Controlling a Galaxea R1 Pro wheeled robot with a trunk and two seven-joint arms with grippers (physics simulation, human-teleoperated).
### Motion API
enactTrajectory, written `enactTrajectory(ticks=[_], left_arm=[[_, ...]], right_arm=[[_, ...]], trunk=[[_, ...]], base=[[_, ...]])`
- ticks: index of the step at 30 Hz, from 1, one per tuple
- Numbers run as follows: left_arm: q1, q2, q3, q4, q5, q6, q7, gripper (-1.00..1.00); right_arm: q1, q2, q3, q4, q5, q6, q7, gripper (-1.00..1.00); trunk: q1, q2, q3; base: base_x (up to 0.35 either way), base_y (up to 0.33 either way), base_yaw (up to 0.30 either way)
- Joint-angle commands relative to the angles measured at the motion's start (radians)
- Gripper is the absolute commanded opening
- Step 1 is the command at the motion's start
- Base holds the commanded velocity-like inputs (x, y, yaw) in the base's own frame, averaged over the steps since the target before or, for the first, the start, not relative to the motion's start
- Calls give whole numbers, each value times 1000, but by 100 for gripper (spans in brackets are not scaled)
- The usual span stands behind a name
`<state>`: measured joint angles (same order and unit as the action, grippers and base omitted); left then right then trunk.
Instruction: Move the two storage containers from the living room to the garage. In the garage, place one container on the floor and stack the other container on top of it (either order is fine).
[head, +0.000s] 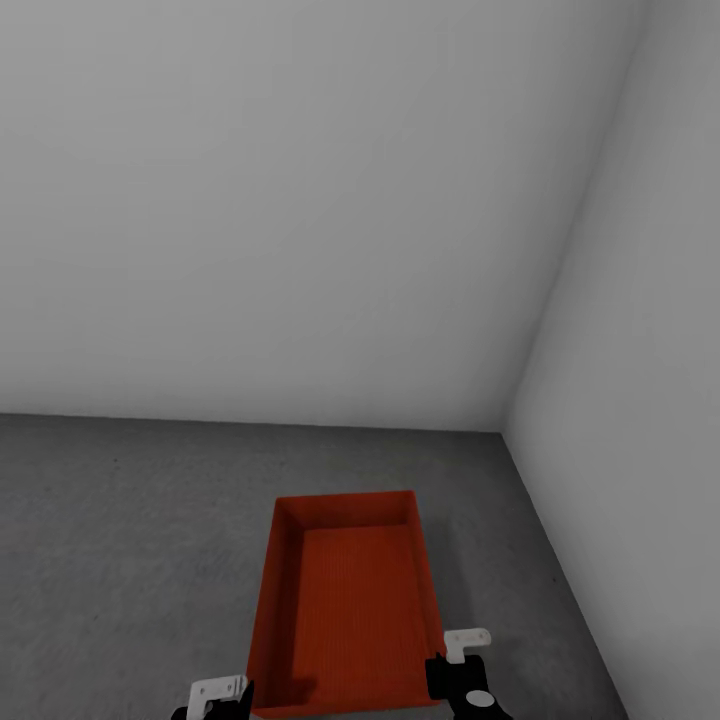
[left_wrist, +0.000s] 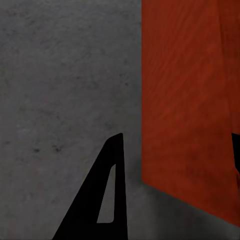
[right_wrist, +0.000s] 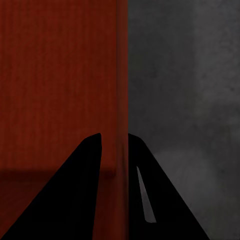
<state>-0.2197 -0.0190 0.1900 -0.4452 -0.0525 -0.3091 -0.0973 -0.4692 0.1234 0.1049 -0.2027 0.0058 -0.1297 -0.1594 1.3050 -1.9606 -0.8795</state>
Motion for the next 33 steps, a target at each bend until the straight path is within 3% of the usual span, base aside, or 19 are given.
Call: enactTrajectory(ticks=[1, 11, 18, 25, 33], left_arm=[[0, 11, 18, 2, 0, 0, 1, -100], [0, 11, 18, 2, 0, 0, 1, -100], [0, 11, 18, 2, 0, 0, 1, -100], [0, 11, 17, 2, 0, 0, 1, -100], [0, 11, 17, 2, 0, 1, 1, -100]], right_arm=[[-2, -1, -44, -4, 0, -2, -9, -100], [-2, -1, -44, -4, 0, -2, -9, -100], [-2, -1, -44, -4, 0, -2, -9, -100], [-2, -1, -44, -4, 0, -2, -9, -100], [-2, -1, -44, -4, 0, -2, -9, -100]], trunk=[[0, 0, -1], [34, -63, -30], [34, -63, -30], [61, -112, -52], [61, -112, -52]], base=[[0, 0, 0], [0, 0, 0], [0, 0, 0], [0, 0, 0], [0, 0, 0]])
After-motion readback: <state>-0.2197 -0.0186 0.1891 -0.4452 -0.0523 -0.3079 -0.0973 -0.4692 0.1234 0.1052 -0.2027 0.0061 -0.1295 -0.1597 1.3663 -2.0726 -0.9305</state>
